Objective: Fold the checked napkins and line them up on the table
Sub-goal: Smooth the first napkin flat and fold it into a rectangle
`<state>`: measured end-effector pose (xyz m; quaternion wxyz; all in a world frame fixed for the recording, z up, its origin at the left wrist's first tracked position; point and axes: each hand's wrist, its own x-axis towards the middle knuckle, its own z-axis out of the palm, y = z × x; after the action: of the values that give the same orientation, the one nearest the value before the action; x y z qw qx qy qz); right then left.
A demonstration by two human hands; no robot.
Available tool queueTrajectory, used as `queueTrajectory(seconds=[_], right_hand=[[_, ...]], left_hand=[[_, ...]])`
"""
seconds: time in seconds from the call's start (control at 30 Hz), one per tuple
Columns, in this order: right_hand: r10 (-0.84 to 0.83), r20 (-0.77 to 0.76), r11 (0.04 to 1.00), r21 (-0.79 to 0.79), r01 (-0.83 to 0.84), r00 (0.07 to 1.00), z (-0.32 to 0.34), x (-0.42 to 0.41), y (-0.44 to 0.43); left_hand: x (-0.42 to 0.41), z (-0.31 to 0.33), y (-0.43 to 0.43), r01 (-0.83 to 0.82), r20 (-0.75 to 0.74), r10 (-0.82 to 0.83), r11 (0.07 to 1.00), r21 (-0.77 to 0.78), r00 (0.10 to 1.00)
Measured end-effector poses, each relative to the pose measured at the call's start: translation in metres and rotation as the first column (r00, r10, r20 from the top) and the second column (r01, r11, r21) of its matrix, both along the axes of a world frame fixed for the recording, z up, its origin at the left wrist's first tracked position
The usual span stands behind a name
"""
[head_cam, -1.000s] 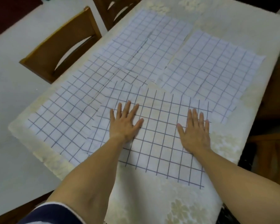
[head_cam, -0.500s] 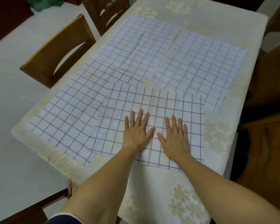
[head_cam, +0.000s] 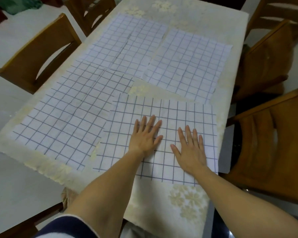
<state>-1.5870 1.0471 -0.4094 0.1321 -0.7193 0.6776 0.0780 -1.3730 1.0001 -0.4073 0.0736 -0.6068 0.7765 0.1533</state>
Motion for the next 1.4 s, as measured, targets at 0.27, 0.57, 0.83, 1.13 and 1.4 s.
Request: queueTrajectory(seconds=[0.27,0.57,0.83,1.13,1.4], right_hand=[[-0.399,0.106,0.91,-0.072,0.407,0.911,0.004,-0.049,-0.009],[-0.785,0.453,0.558,0.22,0.8,0.423,0.034,-0.069,-0.04],[-0.588,0.594,0.73,0.097,0.677,0.549,0.065,-0.062,-0.04],[-0.397,0.652,0.887,0.091,0.454,0.646,0.131,0.017,-0.046],[-0.334,0.644,0.936,0.141,0.322,0.688,0.136,0.119,-0.074]], left_hand=[[0.001,-0.004,0.0,0.022,0.0,-0.022,1.0,-0.016,1.0],[0.001,-0.003,0.0,0.015,-0.015,-0.016,1.0,-0.018,1.0],[0.002,-0.007,0.0,0.003,-0.053,-0.005,1.0,-0.021,0.999],[0.007,0.012,-0.013,0.052,-0.079,-0.038,0.983,0.176,0.996],[0.092,0.064,-0.024,-0.291,-0.589,0.297,0.951,0.108,0.752]])
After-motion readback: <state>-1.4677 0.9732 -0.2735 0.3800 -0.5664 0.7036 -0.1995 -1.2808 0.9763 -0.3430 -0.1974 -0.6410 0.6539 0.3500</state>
